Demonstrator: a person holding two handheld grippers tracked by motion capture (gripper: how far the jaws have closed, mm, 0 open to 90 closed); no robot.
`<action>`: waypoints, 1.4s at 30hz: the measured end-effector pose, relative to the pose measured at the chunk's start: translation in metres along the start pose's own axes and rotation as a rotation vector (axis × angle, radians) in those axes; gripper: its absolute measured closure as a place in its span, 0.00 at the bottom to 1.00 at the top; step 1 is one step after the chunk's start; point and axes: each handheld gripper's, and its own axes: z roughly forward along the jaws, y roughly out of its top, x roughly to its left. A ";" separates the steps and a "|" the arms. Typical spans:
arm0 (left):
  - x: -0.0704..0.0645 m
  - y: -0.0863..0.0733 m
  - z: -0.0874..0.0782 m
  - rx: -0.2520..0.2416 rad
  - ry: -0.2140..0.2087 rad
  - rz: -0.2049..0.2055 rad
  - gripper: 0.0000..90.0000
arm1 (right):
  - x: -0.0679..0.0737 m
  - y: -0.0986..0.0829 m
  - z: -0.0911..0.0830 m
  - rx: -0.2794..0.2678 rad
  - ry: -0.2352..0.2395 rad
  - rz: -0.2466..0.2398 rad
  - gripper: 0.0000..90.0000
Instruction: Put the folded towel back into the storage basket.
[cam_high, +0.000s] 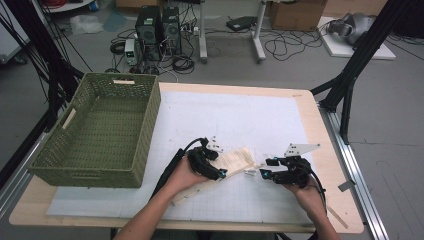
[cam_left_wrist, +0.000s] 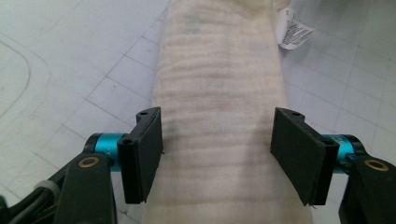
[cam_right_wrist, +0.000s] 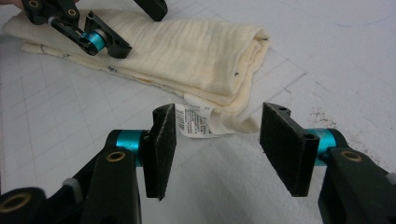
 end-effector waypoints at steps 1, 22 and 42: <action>0.001 0.000 0.002 0.011 -0.008 -0.003 0.38 | 0.000 0.000 0.000 -0.003 -0.002 -0.002 0.51; -0.004 -0.002 0.007 0.021 -0.002 0.022 0.30 | -0.001 0.000 -0.004 -0.029 -0.007 0.022 0.42; -0.003 -0.001 0.008 0.024 -0.010 -0.005 0.27 | -0.003 -0.001 -0.012 -0.062 -0.022 0.033 0.40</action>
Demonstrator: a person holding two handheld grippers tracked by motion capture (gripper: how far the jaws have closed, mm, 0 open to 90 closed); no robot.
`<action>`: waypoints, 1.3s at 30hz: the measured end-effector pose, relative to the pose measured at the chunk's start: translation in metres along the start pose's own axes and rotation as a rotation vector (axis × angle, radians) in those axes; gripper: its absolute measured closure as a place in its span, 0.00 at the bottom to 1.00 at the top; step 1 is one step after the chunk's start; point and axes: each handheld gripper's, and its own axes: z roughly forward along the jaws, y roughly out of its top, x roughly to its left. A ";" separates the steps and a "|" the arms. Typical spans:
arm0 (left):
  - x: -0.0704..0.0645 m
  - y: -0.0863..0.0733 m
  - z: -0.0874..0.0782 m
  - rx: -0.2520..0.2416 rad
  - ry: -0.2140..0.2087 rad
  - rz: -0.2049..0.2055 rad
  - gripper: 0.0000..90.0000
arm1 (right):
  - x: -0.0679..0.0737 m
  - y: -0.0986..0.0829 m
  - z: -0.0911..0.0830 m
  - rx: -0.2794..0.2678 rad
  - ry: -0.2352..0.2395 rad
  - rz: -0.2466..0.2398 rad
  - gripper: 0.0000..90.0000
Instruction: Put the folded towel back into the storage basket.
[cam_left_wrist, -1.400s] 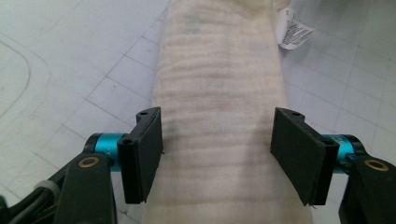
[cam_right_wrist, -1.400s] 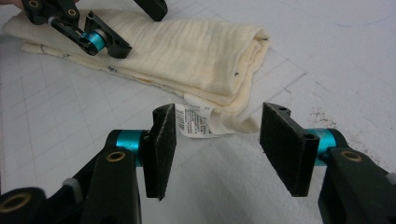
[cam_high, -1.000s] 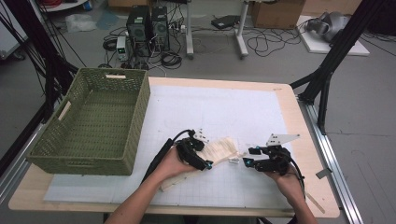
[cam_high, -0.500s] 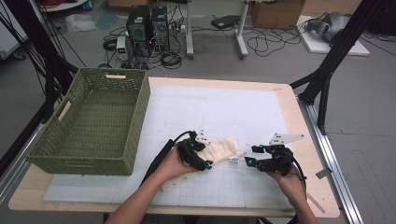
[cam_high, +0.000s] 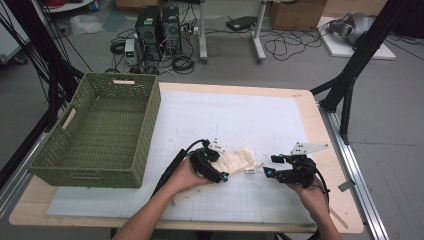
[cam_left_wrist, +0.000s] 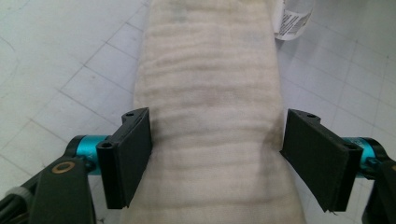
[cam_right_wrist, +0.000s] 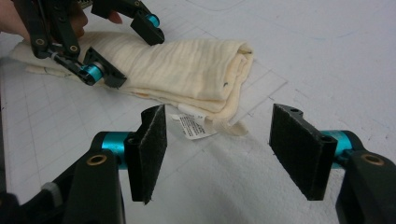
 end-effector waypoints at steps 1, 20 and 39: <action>-0.002 0.000 0.001 0.003 0.012 0.011 0.27 | 0.000 0.000 0.000 0.000 0.000 0.002 0.40; -0.002 0.005 -0.002 0.005 0.121 0.032 0.83 | -0.001 0.000 -0.006 -0.021 -0.019 0.003 0.40; -0.008 0.004 -0.001 0.008 0.114 0.096 0.74 | -0.007 -0.002 -0.013 -0.054 -0.031 0.035 0.39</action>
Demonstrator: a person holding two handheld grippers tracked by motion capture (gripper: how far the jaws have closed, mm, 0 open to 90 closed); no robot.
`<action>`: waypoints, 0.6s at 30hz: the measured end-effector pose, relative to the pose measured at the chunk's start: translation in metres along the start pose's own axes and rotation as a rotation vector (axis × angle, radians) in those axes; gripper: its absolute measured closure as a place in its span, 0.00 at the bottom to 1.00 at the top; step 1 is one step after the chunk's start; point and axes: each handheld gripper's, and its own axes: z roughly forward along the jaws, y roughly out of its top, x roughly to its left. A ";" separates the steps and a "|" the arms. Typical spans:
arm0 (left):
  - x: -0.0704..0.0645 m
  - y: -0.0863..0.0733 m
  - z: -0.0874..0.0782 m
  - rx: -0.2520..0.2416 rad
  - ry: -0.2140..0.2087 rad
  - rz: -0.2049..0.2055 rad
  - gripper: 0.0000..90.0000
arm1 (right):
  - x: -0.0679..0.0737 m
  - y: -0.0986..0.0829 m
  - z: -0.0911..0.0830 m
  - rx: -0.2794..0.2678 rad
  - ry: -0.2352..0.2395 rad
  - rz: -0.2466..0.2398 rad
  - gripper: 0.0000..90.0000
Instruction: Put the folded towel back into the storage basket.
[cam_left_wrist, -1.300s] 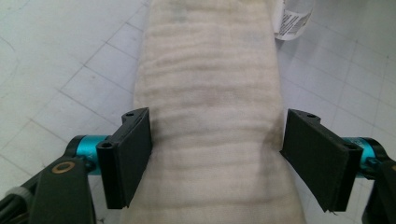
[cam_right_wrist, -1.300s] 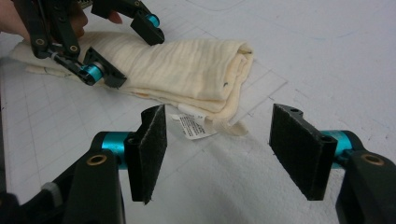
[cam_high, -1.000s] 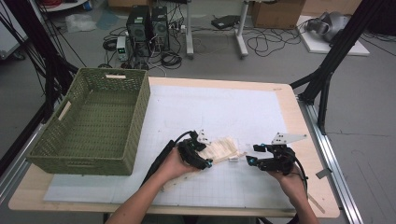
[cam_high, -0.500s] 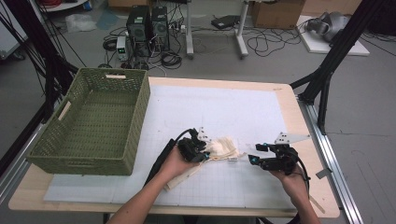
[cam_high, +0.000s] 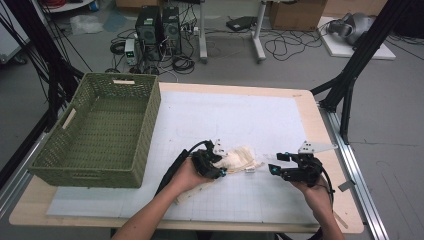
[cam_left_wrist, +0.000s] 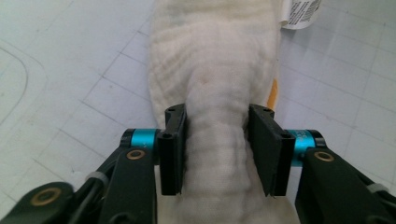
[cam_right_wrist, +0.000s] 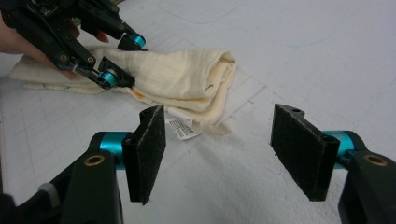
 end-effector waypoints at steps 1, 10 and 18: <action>-0.001 0.001 0.000 0.002 0.016 0.010 0.83 | 0.000 0.000 -0.001 -0.001 -0.001 0.002 0.39; 0.005 0.003 -0.017 -0.041 0.069 -0.073 0.88 | -0.002 -0.001 -0.002 -0.003 -0.007 0.002 0.39; 0.013 0.000 -0.040 -0.115 0.104 -0.121 0.88 | -0.001 0.000 -0.002 -0.004 -0.007 0.002 0.39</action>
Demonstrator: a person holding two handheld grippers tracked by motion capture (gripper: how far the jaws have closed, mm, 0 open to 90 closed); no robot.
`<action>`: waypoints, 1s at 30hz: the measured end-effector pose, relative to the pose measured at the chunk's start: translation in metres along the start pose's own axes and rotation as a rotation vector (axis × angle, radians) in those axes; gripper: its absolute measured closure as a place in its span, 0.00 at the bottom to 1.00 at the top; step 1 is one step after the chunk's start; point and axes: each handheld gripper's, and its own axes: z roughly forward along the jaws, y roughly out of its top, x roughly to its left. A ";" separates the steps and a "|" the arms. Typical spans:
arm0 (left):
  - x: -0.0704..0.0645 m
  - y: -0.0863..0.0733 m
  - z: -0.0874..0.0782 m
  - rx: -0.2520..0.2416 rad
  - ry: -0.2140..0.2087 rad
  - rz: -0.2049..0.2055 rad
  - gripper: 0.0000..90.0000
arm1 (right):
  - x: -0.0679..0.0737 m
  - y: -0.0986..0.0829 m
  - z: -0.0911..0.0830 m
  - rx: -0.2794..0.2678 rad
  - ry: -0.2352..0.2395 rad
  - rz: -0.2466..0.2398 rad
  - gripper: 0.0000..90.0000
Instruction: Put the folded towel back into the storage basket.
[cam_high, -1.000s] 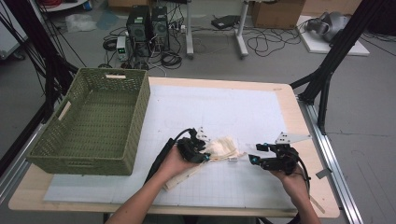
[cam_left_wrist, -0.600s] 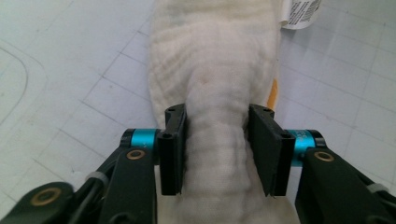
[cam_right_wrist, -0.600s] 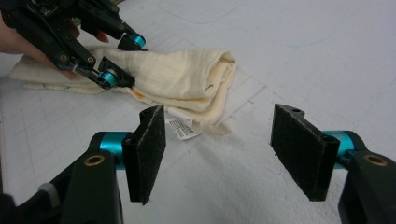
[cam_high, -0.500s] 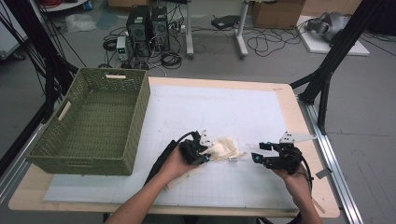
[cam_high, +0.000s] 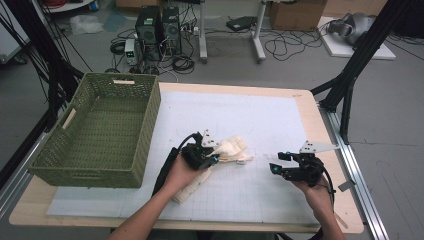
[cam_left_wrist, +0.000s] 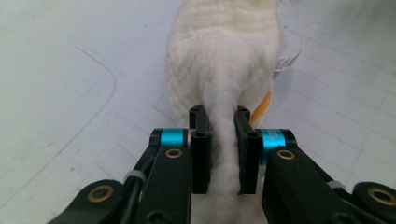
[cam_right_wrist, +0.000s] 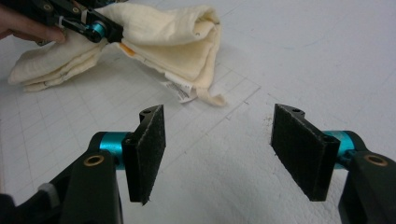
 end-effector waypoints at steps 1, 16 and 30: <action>0.000 0.000 -0.002 -0.010 0.003 -0.011 0.88 | 0.000 0.000 0.000 0.000 0.000 0.001 0.39; 0.012 -0.002 -0.012 -0.043 -0.034 -0.059 0.88 | 0.001 -0.002 0.004 0.008 -0.003 -0.001 0.32; 0.019 0.000 -0.026 -0.093 -0.116 -0.094 0.88 | 0.007 -0.006 0.003 0.027 -0.011 -0.031 0.24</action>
